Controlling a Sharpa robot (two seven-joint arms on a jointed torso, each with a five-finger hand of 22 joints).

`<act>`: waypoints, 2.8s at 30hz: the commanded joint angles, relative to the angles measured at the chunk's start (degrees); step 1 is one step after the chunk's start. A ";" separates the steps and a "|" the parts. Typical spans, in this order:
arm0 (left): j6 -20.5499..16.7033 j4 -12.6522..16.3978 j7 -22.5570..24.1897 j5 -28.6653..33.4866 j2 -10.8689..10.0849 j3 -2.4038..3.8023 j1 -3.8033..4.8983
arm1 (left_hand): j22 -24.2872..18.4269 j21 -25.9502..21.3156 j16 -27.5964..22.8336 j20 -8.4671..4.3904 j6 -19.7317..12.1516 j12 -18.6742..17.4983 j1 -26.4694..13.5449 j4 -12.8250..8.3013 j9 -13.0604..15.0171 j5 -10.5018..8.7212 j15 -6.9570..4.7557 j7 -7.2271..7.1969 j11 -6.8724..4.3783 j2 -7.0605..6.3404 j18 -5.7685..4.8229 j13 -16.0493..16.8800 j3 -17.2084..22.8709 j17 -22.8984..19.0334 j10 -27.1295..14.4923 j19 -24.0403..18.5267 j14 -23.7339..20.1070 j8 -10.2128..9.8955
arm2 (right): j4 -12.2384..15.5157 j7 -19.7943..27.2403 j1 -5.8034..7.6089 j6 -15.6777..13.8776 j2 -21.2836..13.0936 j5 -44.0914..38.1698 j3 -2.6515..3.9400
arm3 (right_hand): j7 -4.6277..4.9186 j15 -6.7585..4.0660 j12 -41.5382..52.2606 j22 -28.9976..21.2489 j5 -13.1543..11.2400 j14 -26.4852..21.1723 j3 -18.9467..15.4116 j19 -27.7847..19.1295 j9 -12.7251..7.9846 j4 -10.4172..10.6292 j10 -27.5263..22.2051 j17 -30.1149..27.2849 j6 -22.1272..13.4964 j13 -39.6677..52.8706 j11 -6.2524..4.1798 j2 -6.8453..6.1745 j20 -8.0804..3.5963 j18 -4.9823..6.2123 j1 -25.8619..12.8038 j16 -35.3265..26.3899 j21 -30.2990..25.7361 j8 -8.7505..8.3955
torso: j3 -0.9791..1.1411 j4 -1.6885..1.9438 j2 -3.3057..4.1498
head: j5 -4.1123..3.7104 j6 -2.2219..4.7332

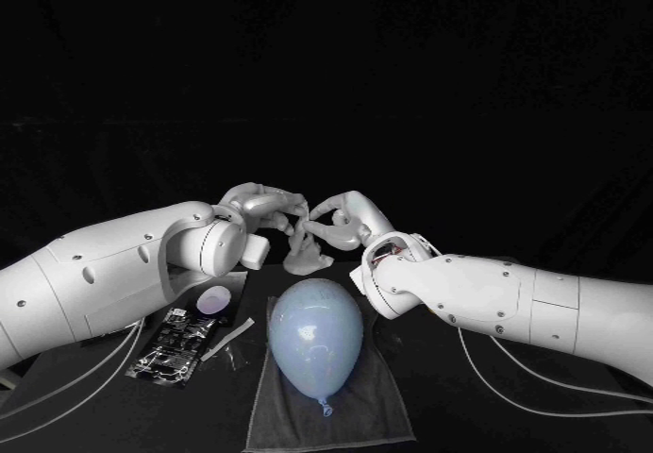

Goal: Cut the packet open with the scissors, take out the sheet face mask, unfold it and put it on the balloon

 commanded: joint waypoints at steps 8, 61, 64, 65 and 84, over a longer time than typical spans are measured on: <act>0.13 0.57 0.33 -0.29 0.20 0.07 0.09 | 0.22 0.50 1.03 -0.17 0.53 0.27 0.40 -0.95 1.28 0.18 -0.63 0.03 0.02 0.26 0.63 0.15 1.21 0.70 0.47 0.05 1.46 0.14 | -0.82 -0.34 -0.11 0.91 0.94 -0.81 0.05 | -0.14 -0.45 0.10 2.46 -0.28 1.99 -0.48 0.02 0.09 0.21 1.55 6.69 0.54 8.03 -0.55 0.28 -0.31 0.19 -0.44 0.20 0.23 0.31 | -0.02 0.00 0.03 | -0.17 0.02; 0.41 1.32 1.33 -0.20 0.05 0.08 0.07 | 0.64 1.14 2.72 -0.18 0.42 0.11 0.06 -0.75 1.39 0.18 -0.55 0.12 0.14 0.17 0.60 0.29 1.39 1.81 0.15 -0.02 1.86 -0.12 | -0.69 1.31 -0.16 -2.68 -0.22 3.35 0.06 | -2.95 -3.04 2.50 4.36 -0.66 4.13 9.11 3.93 3.57 -2.01 4.18 10.36 2.91 11.50 -3.28 6.64 -2.89 -0.86 5.07 0.79 6.02 7.66 | -0.01 -0.02 -0.01 | -0.07 -0.16; 1.62 1.53 2.42 -1.08 -0.12 0.07 0.07 | 0.67 1.03 1.77 0.12 -0.64 -0.36 -1.19 0.09 1.31 0.13 -0.04 0.54 0.69 -0.59 0.43 0.20 0.42 -0.68 -1.14 -0.69 0.15 -0.76 | -0.33 1.57 -0.16 -1.68 -0.73 3.88 0.06 | -2.96 -3.05 2.53 4.32 -0.66 4.17 9.34 3.85 3.61 -2.09 4.21 10.44 2.90 11.55 -3.30 6.59 -2.90 -0.83 4.96 0.81 5.88 7.75 | 0.00 -0.02 -0.02 | -0.08 -0.18; 2.14 1.62 2.95 -1.81 -0.20 0.07 0.07 | 0.56 0.71 0.91 0.37 -1.65 -0.46 -1.91 0.64 0.99 0.12 0.32 0.91 1.04 -0.99 0.33 0.13 -0.36 -2.24 -1.96 -1.24 -1.20 -1.49 | -0.18 1.71 -0.16 -1.29 -0.93 4.08 0.06 | -2.96 -3.05 2.53 4.32 -0.66 4.17 9.34 3.85 3.61 -2.09 4.21 10.44 2.90 11.55 -3.30 6.59 -2.90 -0.83 4.96 0.81 5.88 7.75 | 0.00 -0.01 -0.01 | -0.09 -0.17; 5.32 1.74 8.85 -15.26 -2.16 -0.50 -0.26 | -2.50 -4.86 1.62 3.71 -7.60 3.68 -0.72 2.33 -4.89 0.18 3.27 3.43 3.85 -7.93 0.53 1.84 -14.79 -5.83 -13.63 -5.79 -10.67 -8.79 | 2.05 9.34 -0.15 1.53 -3.49 11.63 0.08 | -2.95 -3.05 2.61 4.26 -0.66 4.36 9.86 3.64 3.67 -2.32 4.27 10.89 2.80 11.67 -3.29 6.51 -2.91 -0.78 4.74 0.88 5.57 7.88 | -0.02 -0.07 0.04 | -0.23 -0.31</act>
